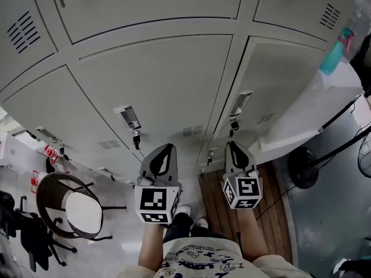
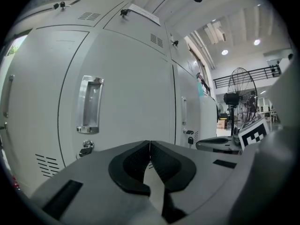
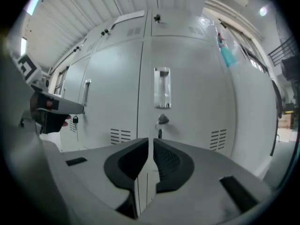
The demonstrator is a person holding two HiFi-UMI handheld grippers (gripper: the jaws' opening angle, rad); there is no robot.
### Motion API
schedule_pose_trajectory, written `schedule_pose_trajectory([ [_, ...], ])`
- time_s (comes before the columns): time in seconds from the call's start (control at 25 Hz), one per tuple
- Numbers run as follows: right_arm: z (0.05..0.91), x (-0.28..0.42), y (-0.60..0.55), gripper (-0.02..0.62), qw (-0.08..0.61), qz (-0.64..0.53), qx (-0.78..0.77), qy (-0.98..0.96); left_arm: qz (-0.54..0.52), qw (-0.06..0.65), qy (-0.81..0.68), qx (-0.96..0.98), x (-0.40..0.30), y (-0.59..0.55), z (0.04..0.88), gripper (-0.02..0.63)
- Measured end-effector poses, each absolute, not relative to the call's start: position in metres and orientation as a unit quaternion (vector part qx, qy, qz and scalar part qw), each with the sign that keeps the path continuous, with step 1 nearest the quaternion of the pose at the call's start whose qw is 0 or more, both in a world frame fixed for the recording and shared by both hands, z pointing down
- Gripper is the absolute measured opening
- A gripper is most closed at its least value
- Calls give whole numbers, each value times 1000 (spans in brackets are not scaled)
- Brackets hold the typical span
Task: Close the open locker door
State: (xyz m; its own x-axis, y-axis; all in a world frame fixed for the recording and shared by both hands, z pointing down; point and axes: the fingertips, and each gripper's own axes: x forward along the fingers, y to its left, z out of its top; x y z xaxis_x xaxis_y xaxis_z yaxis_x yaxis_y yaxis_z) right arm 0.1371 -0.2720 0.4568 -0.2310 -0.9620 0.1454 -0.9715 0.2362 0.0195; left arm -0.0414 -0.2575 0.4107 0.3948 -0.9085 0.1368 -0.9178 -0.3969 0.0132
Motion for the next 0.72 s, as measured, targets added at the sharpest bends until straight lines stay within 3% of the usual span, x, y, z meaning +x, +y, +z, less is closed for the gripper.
schedule_pose_trajectory([
  [0.72, 351, 132, -240, -5, -22, -41, 626, -779, -5, -14, -563, 826, -47, -246, 340, 3],
])
